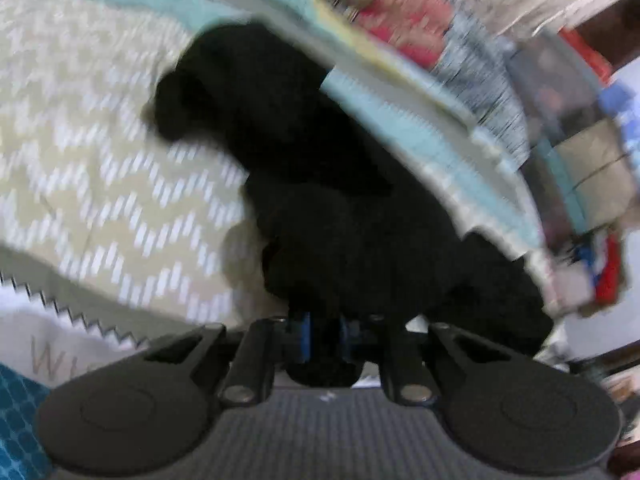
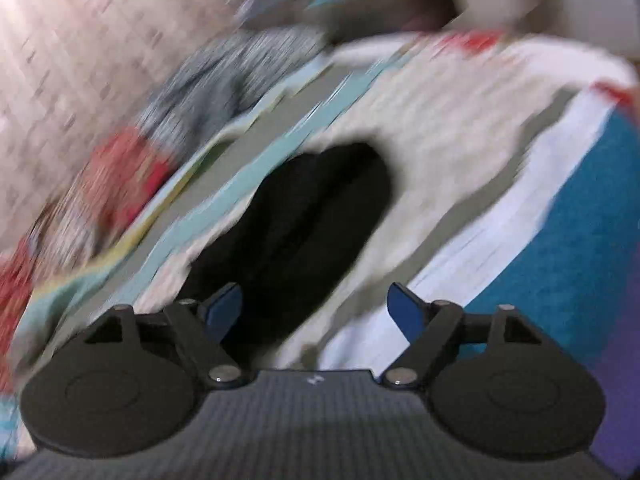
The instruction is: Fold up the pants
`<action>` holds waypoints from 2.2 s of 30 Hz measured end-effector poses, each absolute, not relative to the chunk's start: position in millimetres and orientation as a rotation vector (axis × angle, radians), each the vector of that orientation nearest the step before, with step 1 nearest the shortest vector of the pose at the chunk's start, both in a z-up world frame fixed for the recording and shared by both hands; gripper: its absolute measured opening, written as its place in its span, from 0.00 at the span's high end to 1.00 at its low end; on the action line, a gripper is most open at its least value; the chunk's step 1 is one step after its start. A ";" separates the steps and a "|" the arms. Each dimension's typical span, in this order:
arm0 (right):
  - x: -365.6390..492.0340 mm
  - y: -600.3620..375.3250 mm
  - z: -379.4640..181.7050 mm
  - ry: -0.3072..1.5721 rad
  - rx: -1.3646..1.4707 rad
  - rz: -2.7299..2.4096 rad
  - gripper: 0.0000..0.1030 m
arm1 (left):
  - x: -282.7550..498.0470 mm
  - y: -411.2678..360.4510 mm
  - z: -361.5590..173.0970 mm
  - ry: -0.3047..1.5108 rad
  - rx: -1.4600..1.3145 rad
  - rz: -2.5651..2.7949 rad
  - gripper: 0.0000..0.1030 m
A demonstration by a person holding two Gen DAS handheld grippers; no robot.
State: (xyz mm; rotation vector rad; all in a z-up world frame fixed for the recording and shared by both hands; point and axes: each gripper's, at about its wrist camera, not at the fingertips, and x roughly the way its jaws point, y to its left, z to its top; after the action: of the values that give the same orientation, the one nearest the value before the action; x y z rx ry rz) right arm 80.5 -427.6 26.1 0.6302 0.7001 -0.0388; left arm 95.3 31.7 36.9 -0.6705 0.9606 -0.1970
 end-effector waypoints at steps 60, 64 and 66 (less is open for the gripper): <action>142.5 -283.2 48.3 0.688 -0.035 0.349 0.38 | -50.6 137.9 24.4 0.955 -0.863 0.128 0.48; 168.3 -262.8 17.4 0.838 -0.127 0.350 0.37 | -15.0 99.0 4.0 1.024 -0.849 0.028 0.32; 172.9 -266.1 10.9 0.834 -0.172 0.305 0.70 | -11.6 86.6 -4.0 1.032 -0.867 0.009 0.25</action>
State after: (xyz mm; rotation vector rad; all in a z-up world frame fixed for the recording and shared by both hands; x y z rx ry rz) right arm 172.9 -266.1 10.9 -0.1721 0.8337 0.3053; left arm -11.6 86.6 -4.0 -0.8671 1.0320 0.0089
